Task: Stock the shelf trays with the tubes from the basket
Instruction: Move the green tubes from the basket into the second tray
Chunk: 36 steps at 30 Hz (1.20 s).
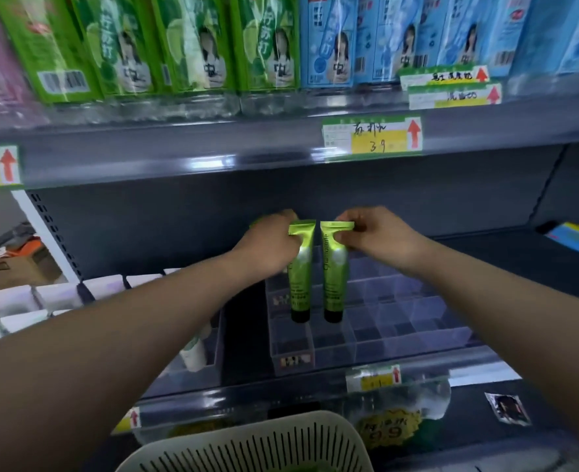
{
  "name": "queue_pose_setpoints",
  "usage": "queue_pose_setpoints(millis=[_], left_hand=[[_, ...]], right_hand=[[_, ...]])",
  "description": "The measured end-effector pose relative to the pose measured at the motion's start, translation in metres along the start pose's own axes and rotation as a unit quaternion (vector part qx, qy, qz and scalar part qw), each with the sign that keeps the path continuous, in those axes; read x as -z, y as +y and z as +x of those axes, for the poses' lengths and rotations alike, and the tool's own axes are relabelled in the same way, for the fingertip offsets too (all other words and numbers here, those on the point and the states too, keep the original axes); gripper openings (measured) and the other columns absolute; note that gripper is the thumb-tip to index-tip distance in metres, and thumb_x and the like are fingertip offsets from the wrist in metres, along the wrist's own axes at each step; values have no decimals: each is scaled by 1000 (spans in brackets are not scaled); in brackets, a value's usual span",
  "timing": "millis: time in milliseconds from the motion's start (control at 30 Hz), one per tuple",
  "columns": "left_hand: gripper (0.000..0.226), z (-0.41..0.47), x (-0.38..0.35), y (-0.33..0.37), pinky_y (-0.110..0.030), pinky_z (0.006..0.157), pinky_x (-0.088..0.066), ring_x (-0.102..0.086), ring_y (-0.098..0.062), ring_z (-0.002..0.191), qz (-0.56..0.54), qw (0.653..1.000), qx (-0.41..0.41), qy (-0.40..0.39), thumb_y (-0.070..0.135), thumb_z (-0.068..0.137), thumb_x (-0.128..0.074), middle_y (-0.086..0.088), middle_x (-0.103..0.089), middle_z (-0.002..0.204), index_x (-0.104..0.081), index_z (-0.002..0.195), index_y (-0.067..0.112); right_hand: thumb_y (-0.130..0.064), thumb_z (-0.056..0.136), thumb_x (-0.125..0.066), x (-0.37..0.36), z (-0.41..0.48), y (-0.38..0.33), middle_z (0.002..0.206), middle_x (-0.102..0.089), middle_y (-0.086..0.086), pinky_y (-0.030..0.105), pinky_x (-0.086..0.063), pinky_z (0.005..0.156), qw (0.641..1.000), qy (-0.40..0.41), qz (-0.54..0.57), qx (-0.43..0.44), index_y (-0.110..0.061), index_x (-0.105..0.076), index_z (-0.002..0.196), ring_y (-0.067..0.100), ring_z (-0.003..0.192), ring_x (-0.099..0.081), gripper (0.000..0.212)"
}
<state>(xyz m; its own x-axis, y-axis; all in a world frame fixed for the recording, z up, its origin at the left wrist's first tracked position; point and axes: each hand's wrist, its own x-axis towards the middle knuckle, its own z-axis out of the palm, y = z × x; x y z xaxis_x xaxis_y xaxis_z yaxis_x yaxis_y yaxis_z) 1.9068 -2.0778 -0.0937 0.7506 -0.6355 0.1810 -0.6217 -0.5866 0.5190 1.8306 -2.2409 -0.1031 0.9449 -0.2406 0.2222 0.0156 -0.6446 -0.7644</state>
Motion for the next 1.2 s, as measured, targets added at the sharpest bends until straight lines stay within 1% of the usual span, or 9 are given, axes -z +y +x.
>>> queue_pose_setpoints(millis=[100, 233, 367, 433, 600, 767, 867, 1067, 1200], left_hand=[[17, 25, -2, -5, -26, 67, -33, -57, -30, 96, 25, 1000, -6, 14, 11, 92, -48, -15, -61, 98, -54, 108, 7], [21, 58, -6, -16, -23, 66, -31, -57, -26, 93, 43, 998, -11, 48, 12, 91, -49, -12, -62, 102, -55, 111, 9], [24, 89, -12, -27, -22, 65, -28, -58, -29, 104, 55, 993, -19, 99, 13, 90, -51, -15, -62, 112, -55, 113, 9], [23, 101, -16, -32, -21, 64, -26, -57, -27, 103, 58, 992, -21, 107, 14, 91, -50, -13, -62, 111, -54, 113, 9], [20, 125, -32, -48, -18, 57, -25, -49, -15, 82, 51, 994, -24, 97, 10, 91, -48, -3, -54, 94, -55, 110, 8], [19, 136, -51, -61, -20, 61, -30, -56, -19, 88, 49, 996, -21, 70, 9, 93, -46, -10, -60, 100, -55, 109, 6], [18, 141, -57, -66, -20, 62, -30, -54, -16, 86, 57, 996, -22, 62, 9, 93, -45, -10, -61, 104, -55, 108, 7], [20, 144, -69, -70, -22, 68, -36, -56, -19, 89, 63, 997, -15, 49, 10, 94, -43, -11, -63, 106, -56, 111, 7], [21, 145, -76, -74, -21, 68, -32, -56, -20, 96, 72, 996, -19, 42, 10, 96, -42, -12, -62, 109, -56, 111, 7]], right_hand=[[-7, 89, -59, 2, 22, 9, 83, -63, 6, 37, -49, 83, 1000, 13, -17, 9, -15, -63, 87, 17, 81, -57, 9], [-5, 88, -58, 3, 52, 26, 76, -60, 3, 30, -44, 72, 999, 45, -17, 22, -25, -59, 73, 14, 74, -53, 25], [2, 87, -57, 0, 80, 42, 73, -59, 1, 28, -42, 76, 995, 79, 29, 47, -13, -63, 81, 12, 75, -52, 17], [0, 87, -57, -3, 93, 51, 71, -59, -7, 30, -44, 78, 994, 91, 33, 51, -22, -60, 75, 11, 76, -54, 26], [-1, 87, -58, -16, 117, 65, 69, -56, -10, 25, -42, 73, 993, 97, 37, 61, -28, -56, 71, 4, 69, -50, 32], [3, 88, -54, -27, 127, 72, 70, -55, -9, 13, -40, 63, 994, 75, 37, 67, -13, -60, 83, 4, 67, -49, 17], [2, 89, -52, -35, 128, 77, 69, -55, -6, 5, -36, 56, 997, 63, 17, 52, -13, -60, 85, 5, 66, -49, 17], [3, 89, -50, -50, 129, 85, 73, -55, 0, 4, -35, 52, 999, 40, -6, 20, -15, -58, 86, 6, 64, -47, 20], [1, 90, -50, -55, 132, 91, 78, -57, 3, 5, -35, 51, 999, 31, -14, 7, -15, -59, 87, 10, 67, -50, 18]])
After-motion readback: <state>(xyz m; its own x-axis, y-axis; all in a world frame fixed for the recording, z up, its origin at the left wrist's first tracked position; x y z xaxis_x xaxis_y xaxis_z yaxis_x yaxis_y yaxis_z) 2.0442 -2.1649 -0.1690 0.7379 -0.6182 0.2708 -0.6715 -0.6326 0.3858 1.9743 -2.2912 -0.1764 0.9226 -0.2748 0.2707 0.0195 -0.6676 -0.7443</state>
